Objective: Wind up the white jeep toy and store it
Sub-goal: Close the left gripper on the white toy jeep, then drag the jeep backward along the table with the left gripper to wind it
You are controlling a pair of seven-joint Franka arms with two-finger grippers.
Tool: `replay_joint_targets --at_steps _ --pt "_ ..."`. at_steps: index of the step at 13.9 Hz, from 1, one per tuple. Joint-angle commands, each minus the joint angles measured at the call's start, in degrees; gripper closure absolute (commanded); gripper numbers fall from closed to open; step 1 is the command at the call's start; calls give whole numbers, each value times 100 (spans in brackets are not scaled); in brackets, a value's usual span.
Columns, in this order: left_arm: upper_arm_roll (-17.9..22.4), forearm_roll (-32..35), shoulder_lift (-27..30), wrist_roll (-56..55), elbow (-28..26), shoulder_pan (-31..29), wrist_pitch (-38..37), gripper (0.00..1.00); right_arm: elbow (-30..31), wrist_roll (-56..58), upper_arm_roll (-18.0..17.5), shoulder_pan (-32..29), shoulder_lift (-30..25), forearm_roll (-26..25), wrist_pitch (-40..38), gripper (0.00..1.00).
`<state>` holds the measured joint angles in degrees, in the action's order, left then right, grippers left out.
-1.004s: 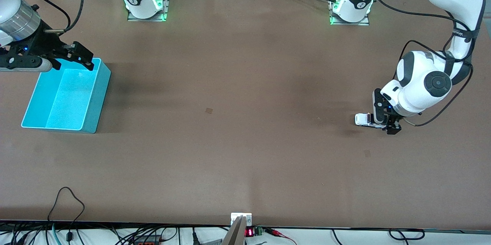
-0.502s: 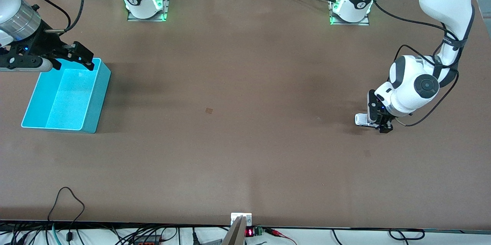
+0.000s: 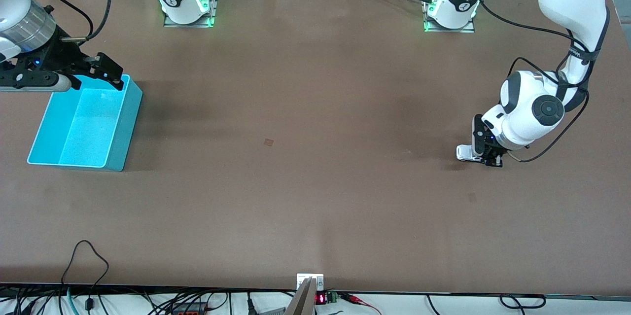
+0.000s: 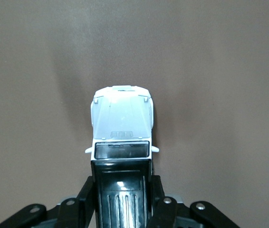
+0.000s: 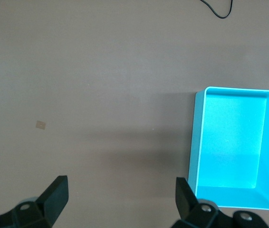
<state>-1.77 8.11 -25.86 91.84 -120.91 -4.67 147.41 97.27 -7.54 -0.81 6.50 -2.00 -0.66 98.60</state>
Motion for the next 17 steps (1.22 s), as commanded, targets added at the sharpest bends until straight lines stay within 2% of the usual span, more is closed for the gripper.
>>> replay_joint_targets --at_steps 1,7,17 --pt "-34 103 -24 -245 -38 -131 -11 84 -77 -37 -16 18 -2 -21 -96 0" --pt "-25 120 -121 -246 -2 -244 -2 84 -85 -37 -16 18 -2 -22 -96 0" --pt "1 129 -516 1018 331 -1369 -20 83 -85 -46 -16 27 -2 -30 -87 0"
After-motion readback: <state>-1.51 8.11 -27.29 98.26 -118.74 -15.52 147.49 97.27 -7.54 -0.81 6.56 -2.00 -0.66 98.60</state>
